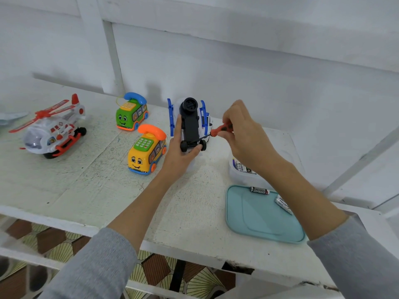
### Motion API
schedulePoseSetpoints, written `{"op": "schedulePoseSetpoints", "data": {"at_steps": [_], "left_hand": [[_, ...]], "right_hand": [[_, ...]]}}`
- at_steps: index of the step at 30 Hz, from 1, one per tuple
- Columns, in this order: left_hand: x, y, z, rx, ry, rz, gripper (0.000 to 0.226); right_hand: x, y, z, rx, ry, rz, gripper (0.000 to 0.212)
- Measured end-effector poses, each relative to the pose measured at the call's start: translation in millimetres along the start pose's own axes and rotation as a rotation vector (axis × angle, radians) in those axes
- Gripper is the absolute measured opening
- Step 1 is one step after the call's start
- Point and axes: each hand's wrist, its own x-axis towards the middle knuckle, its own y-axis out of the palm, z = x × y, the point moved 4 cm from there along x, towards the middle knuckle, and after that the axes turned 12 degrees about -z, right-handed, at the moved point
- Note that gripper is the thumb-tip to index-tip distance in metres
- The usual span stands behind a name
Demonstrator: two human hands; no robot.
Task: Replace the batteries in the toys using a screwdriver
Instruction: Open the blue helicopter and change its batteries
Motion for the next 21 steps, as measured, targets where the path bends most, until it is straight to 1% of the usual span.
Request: {"op": "schedulePoseSetpoints", "data": {"at_steps": [2,3,5,6,7,9,11,12,14,15,16,19,21], "left_hand": [[0,0,0,0.009,0.012,-0.003,0.090],[0,0,0,0.009,0.014,-0.003,0.091],[0,0,-1,0.006,0.012,-0.008,0.091],[0,0,-1,0.006,0.012,-0.009,0.091],[0,0,-2,0.006,0.016,-0.009,0.091],[-1,1,-2,0.009,0.022,-0.007,0.091],[-1,1,-1,0.014,0.025,-0.010,0.090],[-1,2,0,0.017,0.025,-0.004,0.090],[-1,3,0,0.025,0.027,0.013,0.091],[-1,3,1,0.026,0.022,0.023,0.091],[-1,4,1,0.021,0.019,0.029,0.091],[-1,5,0,0.007,0.017,0.034,0.091],[-1,5,-1,-0.001,0.008,0.031,0.090]], "right_hand": [[1,0,-7,-0.135,0.089,-0.011,0.025],[0,0,-7,-0.100,0.096,-0.012,0.026],[0,0,-1,0.060,-0.004,-0.024,0.020],[0,0,1,0.094,-0.063,-0.028,0.024],[-1,0,2,0.099,-0.080,-0.031,0.023],[-1,-1,0,0.011,-0.017,-0.037,0.010],[2,-2,-4,-0.102,0.084,-0.039,0.021],[4,-2,-2,-0.073,0.087,-0.032,0.021],[7,0,4,0.040,-0.013,-0.016,0.012],[8,1,7,0.057,-0.077,-0.003,0.011],[11,1,9,0.061,-0.122,0.007,0.016],[19,1,11,0.065,-0.137,0.043,0.028],[21,-1,14,0.032,-0.146,0.034,0.024]]}}
